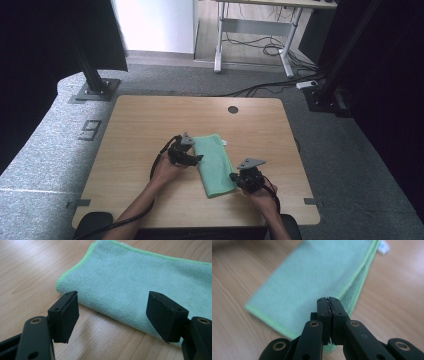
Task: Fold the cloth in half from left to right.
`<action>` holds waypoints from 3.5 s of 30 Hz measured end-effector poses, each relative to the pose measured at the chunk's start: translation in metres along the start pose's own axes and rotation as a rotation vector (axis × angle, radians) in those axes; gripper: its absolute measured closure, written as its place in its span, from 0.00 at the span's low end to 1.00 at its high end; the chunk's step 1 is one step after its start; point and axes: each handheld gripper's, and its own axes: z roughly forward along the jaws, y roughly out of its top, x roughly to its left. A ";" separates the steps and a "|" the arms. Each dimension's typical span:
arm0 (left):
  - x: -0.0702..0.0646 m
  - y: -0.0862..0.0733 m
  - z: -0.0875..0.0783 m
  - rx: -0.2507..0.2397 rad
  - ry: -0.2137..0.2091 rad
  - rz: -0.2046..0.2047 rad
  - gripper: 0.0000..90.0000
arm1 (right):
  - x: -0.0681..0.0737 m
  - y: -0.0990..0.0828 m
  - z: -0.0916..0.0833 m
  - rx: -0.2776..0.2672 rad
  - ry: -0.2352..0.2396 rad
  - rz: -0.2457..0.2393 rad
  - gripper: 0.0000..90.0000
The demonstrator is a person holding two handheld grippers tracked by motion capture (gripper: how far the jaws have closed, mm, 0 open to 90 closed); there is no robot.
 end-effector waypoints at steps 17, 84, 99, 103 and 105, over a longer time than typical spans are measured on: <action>0.001 -0.005 0.009 0.008 0.020 -0.031 0.29 | -0.023 -0.014 0.015 0.071 -0.030 0.068 0.85; -0.021 -0.065 -0.041 0.079 0.021 -0.080 0.23 | 0.011 0.014 0.059 0.007 -0.022 0.019 0.40; -0.005 -0.068 -0.037 0.047 0.019 -0.094 0.19 | 0.009 0.025 0.070 0.002 -0.033 0.024 0.41; -0.005 -0.068 -0.037 0.046 0.022 -0.095 0.19 | 0.009 0.024 0.069 -0.002 -0.032 0.028 0.41; -0.005 -0.068 -0.037 0.046 0.022 -0.095 0.19 | 0.009 0.024 0.069 0.000 -0.032 0.028 0.41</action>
